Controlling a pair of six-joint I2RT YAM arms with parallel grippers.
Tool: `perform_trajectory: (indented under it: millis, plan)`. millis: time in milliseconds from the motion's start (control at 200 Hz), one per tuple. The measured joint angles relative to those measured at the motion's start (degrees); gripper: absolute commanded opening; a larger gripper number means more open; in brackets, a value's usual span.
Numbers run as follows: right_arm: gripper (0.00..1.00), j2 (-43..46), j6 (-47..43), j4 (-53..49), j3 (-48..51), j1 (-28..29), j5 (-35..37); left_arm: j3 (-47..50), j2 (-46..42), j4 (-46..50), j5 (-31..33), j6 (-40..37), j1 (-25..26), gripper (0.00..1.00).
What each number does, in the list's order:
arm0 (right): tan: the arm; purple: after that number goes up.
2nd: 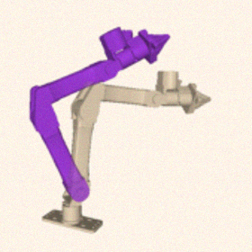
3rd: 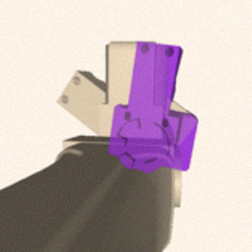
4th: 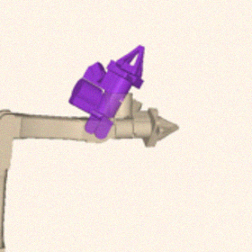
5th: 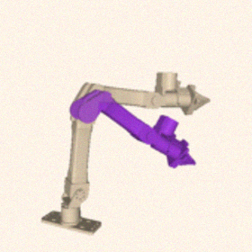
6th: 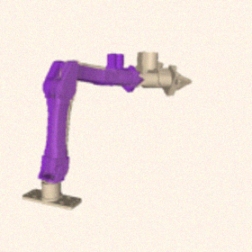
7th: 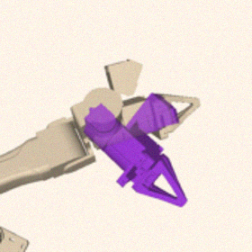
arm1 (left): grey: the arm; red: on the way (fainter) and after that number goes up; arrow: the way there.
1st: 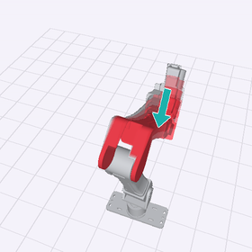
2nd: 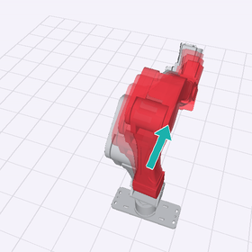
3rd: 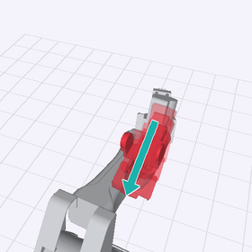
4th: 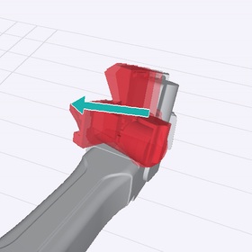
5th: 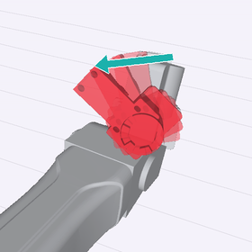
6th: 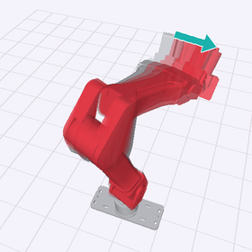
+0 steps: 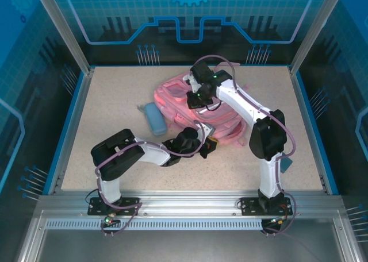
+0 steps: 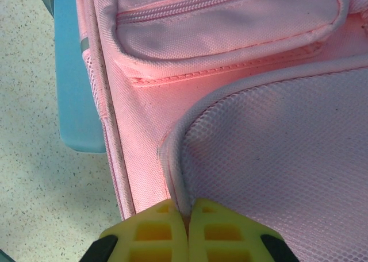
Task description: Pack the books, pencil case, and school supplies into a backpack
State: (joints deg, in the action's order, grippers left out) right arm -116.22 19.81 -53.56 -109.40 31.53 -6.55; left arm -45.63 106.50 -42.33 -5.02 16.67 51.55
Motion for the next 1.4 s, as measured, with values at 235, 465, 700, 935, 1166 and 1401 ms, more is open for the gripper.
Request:
perform_trajectory:
  millis: [235, 465, 700, 935, 1166, 1401]
  plan:
    - [0.49, 7.6, 1.9, 5.7, 9.4, -2.0, -1.0, 0.3, -3.7, 8.7, 0.3, 3.2, 0.8, 0.50]
    - [0.62, 27.2, 2.8, 8.9, 24.5, -7.1, 4.4, 4.7, -16.2, 16.9, 0.8, 9.0, 0.0, 0.68]
    - [0.65, 39.4, 3.8, 9.2, 40.7, -7.2, 10.4, 7.8, -23.9, 26.8, 2.8, 19.4, -3.7, 0.71]
    - [0.65, 45.5, 5.5, 9.7, 50.7, -5.4, 13.4, 7.4, -24.3, 31.9, 5.3, 35.3, -4.5, 0.68]
    - [0.65, 46.4, 7.0, 12.9, 54.5, -3.3, 14.0, 5.6, -22.8, 30.2, 8.5, 46.5, -4.5, 0.66]
    - [0.65, 47.6, 7.0, 14.7, 56.1, -3.3, 14.0, 0.3, -18.9, 30.1, 11.8, 52.0, -4.5, 0.59]
